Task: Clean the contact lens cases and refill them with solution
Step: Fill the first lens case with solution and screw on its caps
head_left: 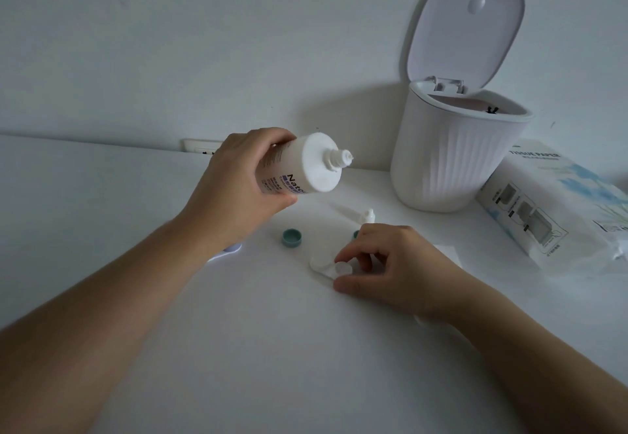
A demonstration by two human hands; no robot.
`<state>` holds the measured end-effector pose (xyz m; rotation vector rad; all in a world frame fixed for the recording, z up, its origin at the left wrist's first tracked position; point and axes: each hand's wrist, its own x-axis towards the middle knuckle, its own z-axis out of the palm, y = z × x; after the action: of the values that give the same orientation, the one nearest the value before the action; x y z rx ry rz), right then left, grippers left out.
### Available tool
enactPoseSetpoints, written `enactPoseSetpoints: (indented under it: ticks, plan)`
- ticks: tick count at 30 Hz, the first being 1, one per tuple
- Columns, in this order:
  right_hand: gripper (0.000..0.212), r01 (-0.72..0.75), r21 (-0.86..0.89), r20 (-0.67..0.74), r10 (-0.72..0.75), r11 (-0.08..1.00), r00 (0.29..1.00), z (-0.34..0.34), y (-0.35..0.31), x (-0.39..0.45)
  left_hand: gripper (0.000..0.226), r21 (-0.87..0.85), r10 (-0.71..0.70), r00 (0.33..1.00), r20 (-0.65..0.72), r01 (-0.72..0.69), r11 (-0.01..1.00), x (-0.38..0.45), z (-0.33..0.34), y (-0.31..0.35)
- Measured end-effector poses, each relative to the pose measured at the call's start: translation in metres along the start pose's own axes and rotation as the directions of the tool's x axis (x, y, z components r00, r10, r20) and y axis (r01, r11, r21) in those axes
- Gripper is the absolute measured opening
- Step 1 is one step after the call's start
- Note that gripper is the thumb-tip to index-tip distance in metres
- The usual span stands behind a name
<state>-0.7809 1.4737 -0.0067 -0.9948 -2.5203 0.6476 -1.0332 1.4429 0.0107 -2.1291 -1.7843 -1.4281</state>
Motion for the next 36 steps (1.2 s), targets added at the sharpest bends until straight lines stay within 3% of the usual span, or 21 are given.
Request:
enactPoseSetpoints:
  ticks: [14,20,36]
  plan:
    - [0.01,-0.023,0.127,-0.115,0.038,0.992,0.993,-0.019,0.005,-0.006,0.065,0.158,0.154,0.978,0.14,-0.176,0.972,0.006,-0.002,-0.018]
    - [0.009,-0.037,0.226,-0.144,0.071,0.973,0.987,-0.022,0.005,-0.006,0.063,0.2,0.204,0.971,0.122,-0.225,0.954,0.006,-0.002,-0.018]
    - [0.009,-0.046,0.275,-0.184,0.099,0.96,0.978,-0.024,0.0,-0.007,0.063,0.251,0.324,0.942,0.086,-0.335,0.908,0.008,0.004,-0.013]
